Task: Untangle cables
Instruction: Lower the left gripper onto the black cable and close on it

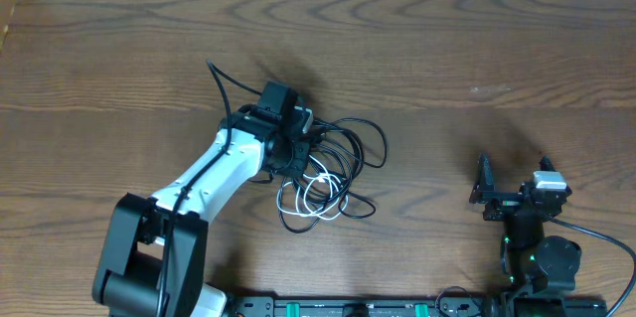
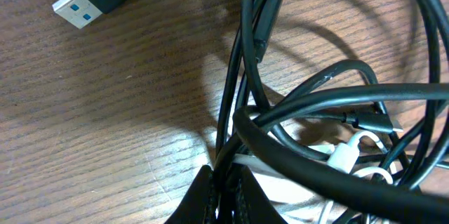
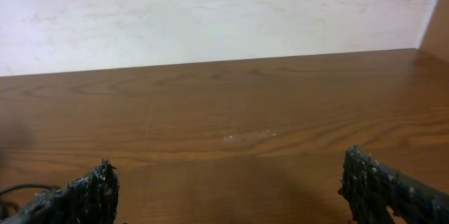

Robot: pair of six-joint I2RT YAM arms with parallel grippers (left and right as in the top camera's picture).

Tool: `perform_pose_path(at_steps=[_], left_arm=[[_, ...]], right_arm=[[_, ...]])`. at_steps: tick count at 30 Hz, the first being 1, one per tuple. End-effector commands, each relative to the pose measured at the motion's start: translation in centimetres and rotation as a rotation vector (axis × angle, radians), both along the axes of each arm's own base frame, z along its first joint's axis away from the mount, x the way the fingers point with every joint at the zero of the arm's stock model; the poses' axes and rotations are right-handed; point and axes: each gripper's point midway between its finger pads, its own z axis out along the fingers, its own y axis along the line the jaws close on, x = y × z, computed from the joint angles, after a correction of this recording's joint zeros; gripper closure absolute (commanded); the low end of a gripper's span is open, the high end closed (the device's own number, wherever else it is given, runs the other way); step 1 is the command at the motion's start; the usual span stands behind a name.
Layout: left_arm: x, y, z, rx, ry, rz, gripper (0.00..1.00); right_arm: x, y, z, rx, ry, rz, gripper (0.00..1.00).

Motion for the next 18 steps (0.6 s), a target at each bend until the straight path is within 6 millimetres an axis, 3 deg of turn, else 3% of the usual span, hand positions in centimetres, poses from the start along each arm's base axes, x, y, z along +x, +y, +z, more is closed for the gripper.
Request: perform_pose_path(at_steps=[1,9,16,18], left_arm=[[1.1,-0.7,3.7,-0.054,-0.106,-0.004,0.92],[1.2,-0.7,13.3,-0.164,-0.398,-0.006,0.92],[-0.9,0.1,22.8,-0.279,-0.702,-0.007,0.92],[-1.5,0.3,24.1,-0.296,-0.745,-0.008,0.92]], right_arm=[[0.0,0.1,0.0,0.005,-0.001,0.000,0.01],[0.0,0.1,0.0,0.005,-0.001,0.000,0.01],[0.0,0.1,0.0,0.005,-0.001,0.001,0.01],[0.0,0.1,0.0,0.005,-0.001,0.001,0.01]])
